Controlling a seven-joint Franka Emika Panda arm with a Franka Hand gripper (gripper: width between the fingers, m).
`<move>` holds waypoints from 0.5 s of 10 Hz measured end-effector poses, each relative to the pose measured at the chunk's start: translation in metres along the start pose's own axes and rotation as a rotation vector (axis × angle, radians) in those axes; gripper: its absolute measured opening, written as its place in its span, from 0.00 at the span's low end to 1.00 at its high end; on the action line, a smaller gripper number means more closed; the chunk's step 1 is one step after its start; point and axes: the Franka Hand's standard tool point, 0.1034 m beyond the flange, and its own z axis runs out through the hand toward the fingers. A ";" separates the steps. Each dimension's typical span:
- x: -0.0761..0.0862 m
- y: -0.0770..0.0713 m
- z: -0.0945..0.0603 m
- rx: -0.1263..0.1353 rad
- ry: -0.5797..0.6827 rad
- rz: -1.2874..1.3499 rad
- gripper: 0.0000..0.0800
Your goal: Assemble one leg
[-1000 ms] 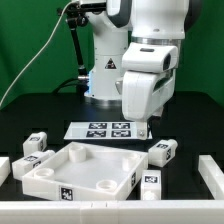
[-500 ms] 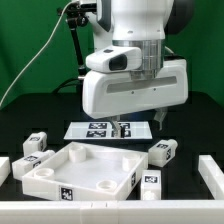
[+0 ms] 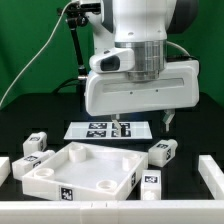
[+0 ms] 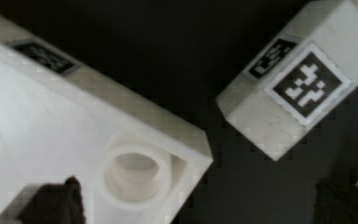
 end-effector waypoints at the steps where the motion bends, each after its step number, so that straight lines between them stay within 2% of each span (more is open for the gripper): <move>1: 0.000 0.005 -0.003 0.029 -0.003 0.224 0.81; 3: 0.007 -0.003 -0.006 0.051 -0.027 0.536 0.81; 5: 0.013 -0.001 -0.007 0.077 -0.039 0.608 0.81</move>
Offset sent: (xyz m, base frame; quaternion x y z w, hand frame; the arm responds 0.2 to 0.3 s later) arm 0.0219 -0.0040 0.0060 0.0083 -0.0533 0.2770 0.9593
